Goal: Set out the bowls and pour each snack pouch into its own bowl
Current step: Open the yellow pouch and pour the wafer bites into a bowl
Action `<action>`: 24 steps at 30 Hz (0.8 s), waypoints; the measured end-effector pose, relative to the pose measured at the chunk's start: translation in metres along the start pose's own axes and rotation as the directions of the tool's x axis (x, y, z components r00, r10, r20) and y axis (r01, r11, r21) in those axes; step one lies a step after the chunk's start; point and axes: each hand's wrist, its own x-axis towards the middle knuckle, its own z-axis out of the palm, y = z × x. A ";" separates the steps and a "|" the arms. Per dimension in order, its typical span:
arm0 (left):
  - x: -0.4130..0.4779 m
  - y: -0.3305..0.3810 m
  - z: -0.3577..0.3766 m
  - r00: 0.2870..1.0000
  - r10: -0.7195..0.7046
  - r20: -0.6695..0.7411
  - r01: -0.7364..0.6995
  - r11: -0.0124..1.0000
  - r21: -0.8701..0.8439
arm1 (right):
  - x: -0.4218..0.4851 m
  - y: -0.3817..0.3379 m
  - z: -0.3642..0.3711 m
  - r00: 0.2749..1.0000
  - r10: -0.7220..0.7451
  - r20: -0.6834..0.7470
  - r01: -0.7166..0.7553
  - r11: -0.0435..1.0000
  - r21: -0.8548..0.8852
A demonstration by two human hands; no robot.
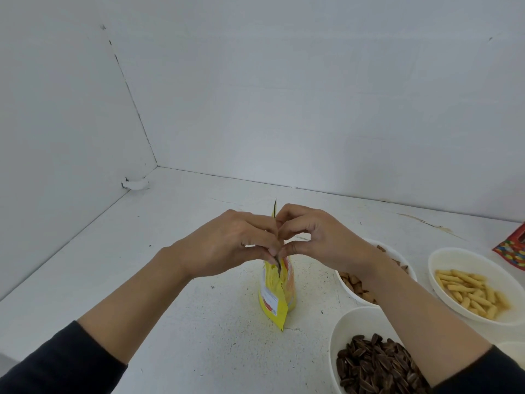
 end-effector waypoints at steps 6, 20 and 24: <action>-0.008 -0.006 -0.006 0.998 -0.051 0.028 0.048 0.995 0.087 | -0.003 -0.003 -0.007 1.000 0.002 0.010 -0.001 0.995 -0.104; -0.032 -0.017 -0.028 0.972 -0.236 -0.003 0.233 0.958 0.167 | -0.007 -0.001 -0.004 0.998 -0.031 -0.054 0.015 0.963 -0.267; -0.036 -0.021 -0.033 0.967 -0.253 0.021 0.240 0.937 0.254 | -0.008 0.000 -0.009 0.999 -0.049 -0.007 0.044 0.940 -0.338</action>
